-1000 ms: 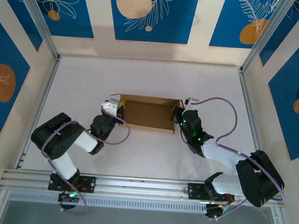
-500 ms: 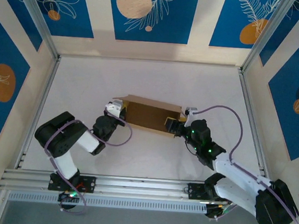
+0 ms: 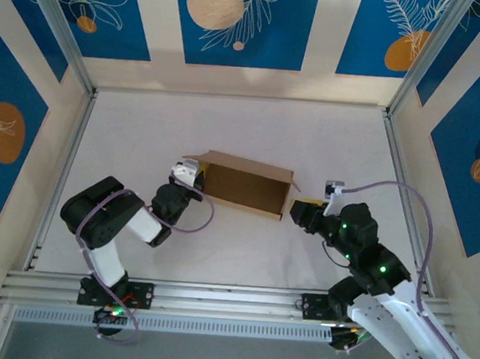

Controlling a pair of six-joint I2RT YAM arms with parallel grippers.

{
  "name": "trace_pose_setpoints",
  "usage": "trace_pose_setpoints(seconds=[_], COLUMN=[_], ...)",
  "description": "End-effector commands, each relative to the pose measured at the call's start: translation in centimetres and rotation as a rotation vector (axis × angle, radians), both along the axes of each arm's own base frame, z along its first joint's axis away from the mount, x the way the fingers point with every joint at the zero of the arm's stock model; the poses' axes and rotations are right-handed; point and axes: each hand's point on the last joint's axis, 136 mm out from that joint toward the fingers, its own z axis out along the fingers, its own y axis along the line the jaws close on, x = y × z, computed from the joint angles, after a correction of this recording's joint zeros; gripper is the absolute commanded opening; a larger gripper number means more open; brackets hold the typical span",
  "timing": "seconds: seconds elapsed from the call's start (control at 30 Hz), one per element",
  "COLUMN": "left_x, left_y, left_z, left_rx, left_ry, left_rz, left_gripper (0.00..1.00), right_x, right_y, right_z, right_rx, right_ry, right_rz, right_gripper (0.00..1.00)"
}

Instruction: Fold the paper box

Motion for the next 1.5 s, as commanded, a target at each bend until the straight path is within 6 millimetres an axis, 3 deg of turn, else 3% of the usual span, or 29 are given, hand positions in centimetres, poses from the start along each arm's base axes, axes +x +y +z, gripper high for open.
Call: trace_pose_setpoints(seconds=[0.0, 0.1, 0.23, 0.4, 0.63, 0.83, 1.0, 1.27, 1.47], left_x=[-0.4, -0.4, -0.6, -0.7, -0.6, -0.6, -0.8, -1.8, -4.1], left_y=[-1.0, -1.2, -1.5, -1.6, -2.5, -3.2, -3.7, -4.2, -4.8], left_z=[-1.2, -1.1, -1.3, -1.0, -1.0, -0.9, -1.0, 0.0, 1.3], left_rx=[0.001, -0.01, -0.013, -0.02, -0.03, -0.037, -0.046, -0.072, -0.102], left_ry=[0.045, 0.045, 0.052, 0.046, 0.049, 0.047, 0.053, 0.044, 0.037], left_rz=[-0.042, -0.053, -0.067, -0.073, -0.09, -0.097, -0.115, -0.164, -0.245], left_gripper=[0.01, 0.03, 0.04, 0.04, 0.04, 0.05, 0.07, 0.44, 0.53], right_x=[-1.0, -0.4, 0.1, 0.7, 4.4, 7.5, 8.6, 9.3, 9.7], right_y=[-1.7, 0.4, 5.2, 7.2, 7.0, 7.0, 5.6, 4.1, 3.2], right_z=[-0.1, 1.0, 1.4, 1.1, 0.4, -0.9, -2.1, -5.6, -6.6], right_rx=[-0.06, 0.007, 0.191, 0.352, 0.507, 0.495, 0.424, 0.405, 0.385], right_ry=[0.101, 0.293, 0.587, 0.736, 0.746, 0.772, 0.766, 0.82, 0.824], right_rz=[-0.054, -0.026, 0.008, -0.141, -0.36, -0.519, -0.644, -0.713, -0.733], right_gripper=[0.49, 0.52, 0.61, 0.72, 0.71, 0.7, 0.66, 0.53, 0.46])
